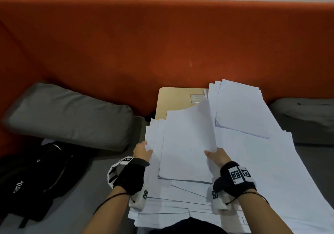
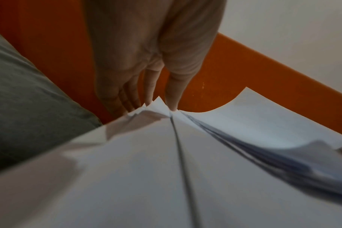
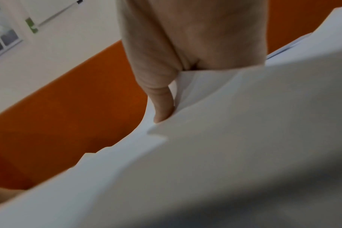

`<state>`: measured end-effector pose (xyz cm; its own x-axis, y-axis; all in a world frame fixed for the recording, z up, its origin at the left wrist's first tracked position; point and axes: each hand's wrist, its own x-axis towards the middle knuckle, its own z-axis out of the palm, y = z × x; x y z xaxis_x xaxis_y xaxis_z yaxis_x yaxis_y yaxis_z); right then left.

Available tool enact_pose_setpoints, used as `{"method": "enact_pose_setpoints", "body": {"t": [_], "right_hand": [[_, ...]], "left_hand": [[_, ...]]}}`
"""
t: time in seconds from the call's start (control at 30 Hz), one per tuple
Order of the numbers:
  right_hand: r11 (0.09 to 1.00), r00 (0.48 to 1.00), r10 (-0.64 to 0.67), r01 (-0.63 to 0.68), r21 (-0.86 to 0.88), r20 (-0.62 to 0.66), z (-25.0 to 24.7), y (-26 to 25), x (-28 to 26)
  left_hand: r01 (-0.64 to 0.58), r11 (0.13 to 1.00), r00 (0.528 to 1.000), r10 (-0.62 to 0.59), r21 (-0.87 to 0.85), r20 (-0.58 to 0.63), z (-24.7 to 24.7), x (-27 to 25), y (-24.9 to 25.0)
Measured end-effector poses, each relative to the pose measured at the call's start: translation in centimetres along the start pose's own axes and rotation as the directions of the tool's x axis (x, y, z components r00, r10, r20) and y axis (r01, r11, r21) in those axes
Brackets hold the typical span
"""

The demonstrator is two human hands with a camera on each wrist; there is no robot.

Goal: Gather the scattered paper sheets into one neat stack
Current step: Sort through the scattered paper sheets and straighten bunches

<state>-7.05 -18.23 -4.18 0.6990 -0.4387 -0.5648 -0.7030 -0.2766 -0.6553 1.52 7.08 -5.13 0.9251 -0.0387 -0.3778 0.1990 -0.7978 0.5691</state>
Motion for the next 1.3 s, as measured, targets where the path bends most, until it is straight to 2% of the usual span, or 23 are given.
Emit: {"method": "enact_pose_setpoints", "body": {"t": [0.13, 0.3, 0.43, 0.67, 0.8, 1.13, 1.3], "right_hand": [[1.0, 1.0, 0.006, -0.006, 0.0, 0.006, 0.1, 0.2, 0.4], [1.0, 1.0, 0.007, -0.007, -0.01, -0.007, 0.1, 0.4, 0.7], [1.0, 1.0, -0.001, 0.001, -0.001, 0.0, 0.2, 0.5, 0.8], [1.0, 1.0, -0.01, 0.01, 0.0, 0.005, 0.2, 0.6, 1.0], [1.0, 1.0, -0.014, 0.014, 0.004, 0.003, 0.2, 0.7, 1.2], [1.0, 1.0, -0.012, 0.011, 0.007, 0.015, 0.1, 0.8, 1.3], [1.0, 1.0, -0.012, 0.012, 0.008, 0.018, 0.0, 0.7, 1.1]], "left_hand": [[0.006, 1.0, 0.993, -0.007, -0.007, -0.117, -0.2, 0.2, 0.2], [-0.128, 0.992, 0.973, 0.127, 0.005, -0.194, -0.4, -0.3, 1.0], [-0.18, 0.983, 0.979, 0.175, -0.037, -0.105, -0.2, -0.7, 1.3], [-0.204, 0.962, 0.979, 0.203, 0.18, 0.026, 0.3, -1.5, 1.5], [-0.211, 0.954, 0.976, 0.195, 0.215, 0.091, 0.6, -1.8, 1.5], [-0.202, 0.964, 0.977, 0.185, 0.172, 0.107, 0.9, -1.9, 1.4], [-0.122, 0.992, 0.991, 0.119, 0.04, 0.068, 0.5, -0.5, 1.0]]}}
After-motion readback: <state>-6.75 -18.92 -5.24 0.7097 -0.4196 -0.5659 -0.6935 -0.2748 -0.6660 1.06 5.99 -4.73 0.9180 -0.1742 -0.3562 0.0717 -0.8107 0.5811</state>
